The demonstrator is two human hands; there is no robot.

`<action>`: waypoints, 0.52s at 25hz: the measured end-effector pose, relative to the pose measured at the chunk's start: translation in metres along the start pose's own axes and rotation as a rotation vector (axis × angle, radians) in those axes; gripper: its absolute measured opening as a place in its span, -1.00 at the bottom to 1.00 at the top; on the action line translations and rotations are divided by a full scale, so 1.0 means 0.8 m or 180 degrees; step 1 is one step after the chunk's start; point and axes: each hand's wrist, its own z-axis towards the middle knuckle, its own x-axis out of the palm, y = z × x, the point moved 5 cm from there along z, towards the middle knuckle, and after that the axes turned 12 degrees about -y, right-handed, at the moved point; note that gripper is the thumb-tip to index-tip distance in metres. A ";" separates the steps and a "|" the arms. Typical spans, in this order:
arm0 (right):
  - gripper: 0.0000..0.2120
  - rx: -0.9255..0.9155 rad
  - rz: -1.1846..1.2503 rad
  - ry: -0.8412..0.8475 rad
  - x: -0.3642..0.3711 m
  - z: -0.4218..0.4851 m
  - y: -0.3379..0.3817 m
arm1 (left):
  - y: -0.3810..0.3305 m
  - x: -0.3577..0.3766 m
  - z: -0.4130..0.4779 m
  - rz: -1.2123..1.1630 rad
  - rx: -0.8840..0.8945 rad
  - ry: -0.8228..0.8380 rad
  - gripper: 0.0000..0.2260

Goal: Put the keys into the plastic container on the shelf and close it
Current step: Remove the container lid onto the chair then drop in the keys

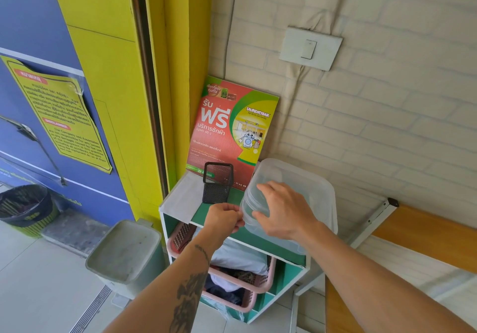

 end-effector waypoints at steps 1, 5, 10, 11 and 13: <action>-0.47 -0.0030 -0.0004 -0.0093 -0.004 0.000 0.000 | -0.001 0.000 -0.001 -0.0005 0.0001 -0.0007 -0.93; -0.59 -0.0046 0.0058 -0.0380 -0.020 0.002 -0.008 | -0.003 -0.001 -0.004 0.0091 0.0011 -0.0046 -0.92; -0.61 -0.0139 0.0182 -0.0632 -0.023 -0.011 -0.010 | -0.047 -0.014 -0.018 0.0905 0.0868 -0.0714 -0.82; -0.62 -0.0189 0.0120 -0.0659 -0.020 -0.013 -0.009 | -0.063 -0.012 -0.024 0.0879 0.1042 -0.0720 -0.83; -0.64 -0.0227 0.0010 -0.0672 -0.012 -0.018 -0.008 | -0.089 -0.005 -0.028 0.0756 0.1142 -0.0564 -0.82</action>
